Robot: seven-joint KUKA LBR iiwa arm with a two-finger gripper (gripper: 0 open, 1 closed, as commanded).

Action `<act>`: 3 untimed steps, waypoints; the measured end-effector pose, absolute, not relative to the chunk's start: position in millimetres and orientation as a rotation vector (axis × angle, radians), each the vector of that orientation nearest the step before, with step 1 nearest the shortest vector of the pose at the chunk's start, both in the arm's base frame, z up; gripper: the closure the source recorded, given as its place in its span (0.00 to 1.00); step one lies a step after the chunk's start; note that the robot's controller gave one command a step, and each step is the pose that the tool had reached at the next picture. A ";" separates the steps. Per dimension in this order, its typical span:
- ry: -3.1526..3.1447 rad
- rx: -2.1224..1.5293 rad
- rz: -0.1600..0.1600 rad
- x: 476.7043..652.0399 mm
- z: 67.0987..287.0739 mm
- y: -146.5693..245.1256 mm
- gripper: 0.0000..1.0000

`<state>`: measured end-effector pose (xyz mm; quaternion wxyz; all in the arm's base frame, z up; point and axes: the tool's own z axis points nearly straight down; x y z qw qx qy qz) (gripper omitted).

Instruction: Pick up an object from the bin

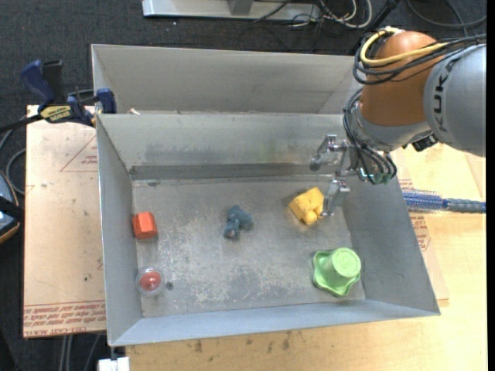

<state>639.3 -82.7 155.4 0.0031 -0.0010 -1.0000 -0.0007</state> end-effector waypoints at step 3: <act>-3.138 0.324 0.003 631.9 223.8 -84.9 1.00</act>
Offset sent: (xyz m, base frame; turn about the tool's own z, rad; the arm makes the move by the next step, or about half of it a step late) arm -0.0061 -0.0024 -0.0854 -0.1472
